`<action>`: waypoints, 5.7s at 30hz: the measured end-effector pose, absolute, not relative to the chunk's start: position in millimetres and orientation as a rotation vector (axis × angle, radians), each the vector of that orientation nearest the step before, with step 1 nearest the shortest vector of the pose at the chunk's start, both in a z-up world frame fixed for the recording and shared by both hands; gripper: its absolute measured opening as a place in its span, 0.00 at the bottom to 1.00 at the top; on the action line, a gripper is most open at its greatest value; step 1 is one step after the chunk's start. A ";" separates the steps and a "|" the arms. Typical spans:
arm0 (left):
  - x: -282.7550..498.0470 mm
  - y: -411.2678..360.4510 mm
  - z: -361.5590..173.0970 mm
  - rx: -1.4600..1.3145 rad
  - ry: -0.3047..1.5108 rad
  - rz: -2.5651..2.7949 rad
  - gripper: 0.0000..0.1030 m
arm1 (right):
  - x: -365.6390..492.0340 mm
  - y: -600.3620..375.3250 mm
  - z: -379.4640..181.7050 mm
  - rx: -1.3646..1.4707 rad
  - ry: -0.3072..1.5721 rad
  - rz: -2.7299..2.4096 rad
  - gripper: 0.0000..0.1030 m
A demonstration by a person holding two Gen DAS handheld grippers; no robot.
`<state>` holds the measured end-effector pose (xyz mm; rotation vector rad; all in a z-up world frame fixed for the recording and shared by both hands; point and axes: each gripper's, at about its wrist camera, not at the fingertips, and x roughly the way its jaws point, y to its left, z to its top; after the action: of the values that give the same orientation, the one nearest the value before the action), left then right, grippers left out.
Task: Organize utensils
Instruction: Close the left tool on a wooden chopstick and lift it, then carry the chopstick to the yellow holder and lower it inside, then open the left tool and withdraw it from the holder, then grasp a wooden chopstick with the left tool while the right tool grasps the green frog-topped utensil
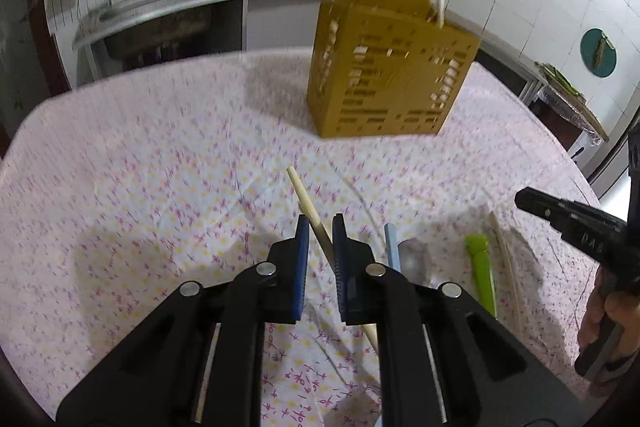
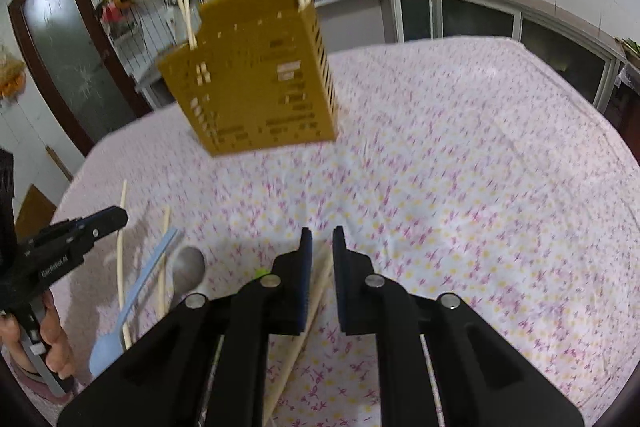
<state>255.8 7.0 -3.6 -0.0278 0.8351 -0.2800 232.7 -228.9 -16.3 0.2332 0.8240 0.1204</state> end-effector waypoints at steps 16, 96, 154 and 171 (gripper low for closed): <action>258.6 4.6 -10.0 0.024 0.852 -0.266 0.10 | 245.6 -210.0 -49.5 0.172 1.022 0.101 0.12; 336.3 -41.1 219.4 -0.016 0.165 -0.334 0.04 | 352.2 -231.7 179.7 0.205 0.001 0.219 0.06; 273.9 33.9 0.6 -0.151 0.815 -0.124 0.95 | 244.3 -222.4 3.0 0.080 0.639 0.035 0.74; 269.6 14.1 -41.0 -0.150 1.005 -0.117 0.75 | 214.4 -190.3 -39.8 0.100 0.812 0.031 0.76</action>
<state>269.6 14.1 -41.0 -0.1501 1.0052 -0.1175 214.4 -190.3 -39.8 0.0996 0.8123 0.0309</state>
